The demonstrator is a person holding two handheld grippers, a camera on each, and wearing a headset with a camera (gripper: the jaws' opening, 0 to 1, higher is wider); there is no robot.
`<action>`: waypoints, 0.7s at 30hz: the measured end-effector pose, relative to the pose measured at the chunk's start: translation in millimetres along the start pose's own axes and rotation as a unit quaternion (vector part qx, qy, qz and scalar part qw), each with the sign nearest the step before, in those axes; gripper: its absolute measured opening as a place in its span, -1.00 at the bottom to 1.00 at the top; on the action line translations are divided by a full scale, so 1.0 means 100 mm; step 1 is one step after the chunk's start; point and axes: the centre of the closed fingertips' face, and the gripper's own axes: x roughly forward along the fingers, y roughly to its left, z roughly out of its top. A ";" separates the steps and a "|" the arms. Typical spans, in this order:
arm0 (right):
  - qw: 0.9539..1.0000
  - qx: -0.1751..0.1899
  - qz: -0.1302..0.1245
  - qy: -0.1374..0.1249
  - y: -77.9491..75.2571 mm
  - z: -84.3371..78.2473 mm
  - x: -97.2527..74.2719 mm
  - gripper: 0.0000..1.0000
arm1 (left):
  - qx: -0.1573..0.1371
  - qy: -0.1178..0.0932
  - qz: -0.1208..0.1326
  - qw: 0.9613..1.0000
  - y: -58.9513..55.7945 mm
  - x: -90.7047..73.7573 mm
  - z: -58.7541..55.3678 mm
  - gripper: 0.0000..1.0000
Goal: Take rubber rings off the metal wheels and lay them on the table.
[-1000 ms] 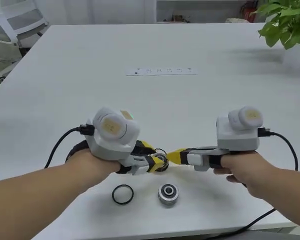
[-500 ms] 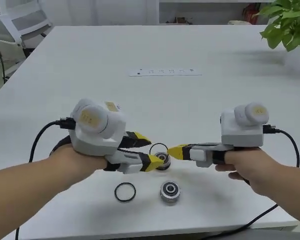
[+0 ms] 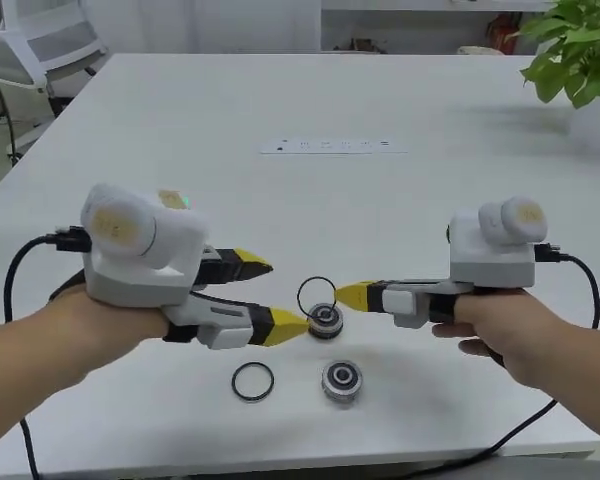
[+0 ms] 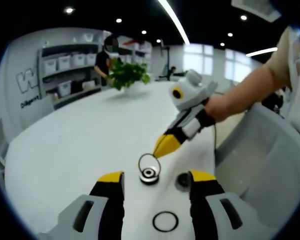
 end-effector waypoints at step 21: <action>0.999 -0.004 0.038 0.023 0.31 -0.01 0.17 -1.00 | -0.009 -0.019 0.019 1.000 -0.07 -0.52 -0.06 0.33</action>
